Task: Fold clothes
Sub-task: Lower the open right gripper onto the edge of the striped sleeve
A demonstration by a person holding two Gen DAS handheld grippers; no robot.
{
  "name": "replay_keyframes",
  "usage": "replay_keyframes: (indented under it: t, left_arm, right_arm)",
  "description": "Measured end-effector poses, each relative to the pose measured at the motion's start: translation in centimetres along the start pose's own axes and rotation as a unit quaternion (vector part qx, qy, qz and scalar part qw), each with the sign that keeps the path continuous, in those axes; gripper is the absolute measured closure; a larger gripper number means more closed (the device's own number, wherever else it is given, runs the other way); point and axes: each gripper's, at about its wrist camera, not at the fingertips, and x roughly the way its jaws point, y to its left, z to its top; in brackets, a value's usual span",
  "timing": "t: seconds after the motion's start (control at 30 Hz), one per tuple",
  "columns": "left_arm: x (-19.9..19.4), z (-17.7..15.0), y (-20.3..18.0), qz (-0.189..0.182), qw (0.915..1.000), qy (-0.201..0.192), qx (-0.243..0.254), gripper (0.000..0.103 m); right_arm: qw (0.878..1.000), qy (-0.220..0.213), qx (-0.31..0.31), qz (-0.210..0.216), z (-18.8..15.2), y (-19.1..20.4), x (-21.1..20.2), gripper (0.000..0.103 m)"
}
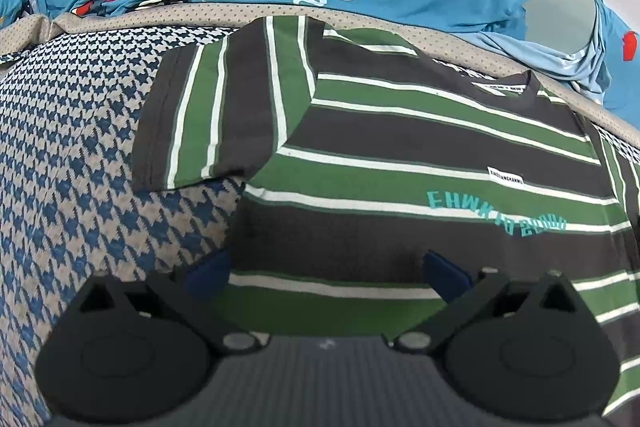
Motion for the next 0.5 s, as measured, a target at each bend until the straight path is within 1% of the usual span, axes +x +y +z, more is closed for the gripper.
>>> replay_keyframes:
  t: [0.03,0.17,0.5]
  left_arm:
    - [0.06,-0.03,-0.06,0.0,1.0,0.001,0.001,0.0]
    - [0.18,-0.17,-0.27,0.002,1.0,0.004,0.008,0.0]
    - [0.05,-0.26,-0.4,-0.003,0.9999,0.004,0.012,0.0]
  right_arm:
    - [1.0,-0.001,-0.003,0.002,-0.01,0.11,0.02,0.086]
    - [1.0,-0.008,-0.007,0.001,-0.02,0.45,0.05,0.095]
    - [1.0,-0.016,0.007,0.008,0.25,0.33,-0.2,0.097]
